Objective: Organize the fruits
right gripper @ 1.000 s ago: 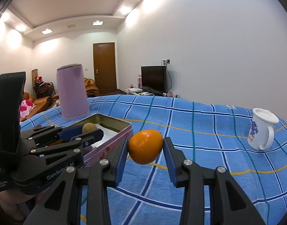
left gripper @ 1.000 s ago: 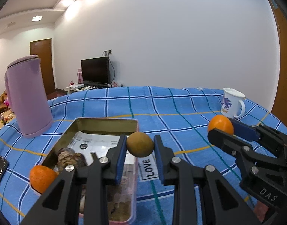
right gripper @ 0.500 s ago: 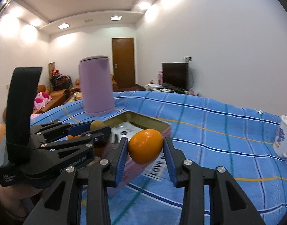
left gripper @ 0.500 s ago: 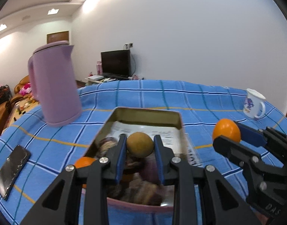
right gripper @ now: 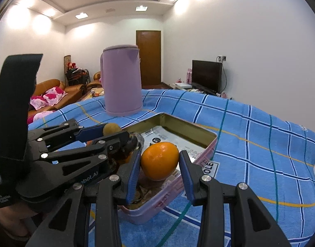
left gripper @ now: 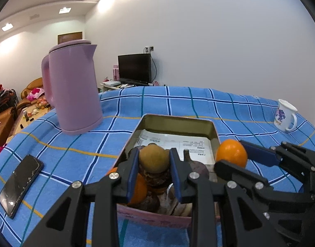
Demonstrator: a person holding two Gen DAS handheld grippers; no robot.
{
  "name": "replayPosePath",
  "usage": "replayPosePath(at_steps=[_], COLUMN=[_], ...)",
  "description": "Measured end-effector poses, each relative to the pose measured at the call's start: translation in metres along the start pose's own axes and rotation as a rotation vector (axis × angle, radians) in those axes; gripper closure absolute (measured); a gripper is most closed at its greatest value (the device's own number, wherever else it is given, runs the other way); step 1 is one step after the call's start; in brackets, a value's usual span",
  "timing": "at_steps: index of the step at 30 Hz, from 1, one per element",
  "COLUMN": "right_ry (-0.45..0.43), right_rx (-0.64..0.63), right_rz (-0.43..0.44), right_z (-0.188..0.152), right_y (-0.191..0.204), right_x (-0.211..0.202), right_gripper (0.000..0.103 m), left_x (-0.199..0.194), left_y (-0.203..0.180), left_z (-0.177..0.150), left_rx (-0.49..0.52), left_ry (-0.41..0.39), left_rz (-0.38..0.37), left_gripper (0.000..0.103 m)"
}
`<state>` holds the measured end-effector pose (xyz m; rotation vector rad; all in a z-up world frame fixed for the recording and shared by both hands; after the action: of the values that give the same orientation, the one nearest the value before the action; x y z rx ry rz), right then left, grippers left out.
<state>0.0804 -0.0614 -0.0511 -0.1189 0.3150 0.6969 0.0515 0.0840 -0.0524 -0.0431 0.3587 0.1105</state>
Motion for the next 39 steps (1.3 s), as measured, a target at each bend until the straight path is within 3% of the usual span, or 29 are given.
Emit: replayPosePath(at_steps=[6, 9, 13, 20, 28, 36, 39], right_ry=[0.068, 0.061, 0.04, -0.039, -0.046, -0.072, -0.082], right_rx=[0.009, 0.002, -0.005, -0.062, 0.024, 0.076, 0.082], right_rz=[0.041, 0.047, 0.039, -0.043, -0.162, -0.2, -0.206], right_z=[-0.002, -0.001, -0.001, 0.0, -0.002, -0.004, -0.004], right_y=[0.001, 0.002, 0.004, 0.012, -0.019, -0.034, -0.035], right_x=[0.014, 0.012, 0.007, -0.012, -0.027, -0.038, -0.04], right_gripper=[0.062, 0.061, 0.038, 0.037, 0.034, 0.033, 0.028], left_x=[0.0, -0.001, -0.005, -0.013, -0.022, -0.023, -0.025], left_y=[0.009, 0.016, 0.024, 0.023, 0.021, 0.015, 0.012], left_z=[-0.001, -0.002, -0.002, 0.0, 0.009, 0.009, 0.01], left_rx=[-0.026, -0.048, -0.091, -0.091, -0.089, -0.07, -0.059], left_ry=[0.008, 0.003, -0.015, -0.045, -0.079, -0.078, -0.083], left_rz=[0.012, 0.036, 0.035, 0.03, 0.033, 0.031, 0.032], left_gripper=[0.06, 0.043, 0.029, 0.029, 0.024, 0.024, 0.024])
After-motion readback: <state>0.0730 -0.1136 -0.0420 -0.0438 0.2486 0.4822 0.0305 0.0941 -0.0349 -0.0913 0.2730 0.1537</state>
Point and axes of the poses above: each gripper's, at about its wrist camera, not at the fingertips, and x roughly the way its jaws point, y to its left, z to its top, the point moved 1 cm from there along x, roughly the way its jaws point, and after that the axes turned 9 degrees about -y, right-handed, at the moved point
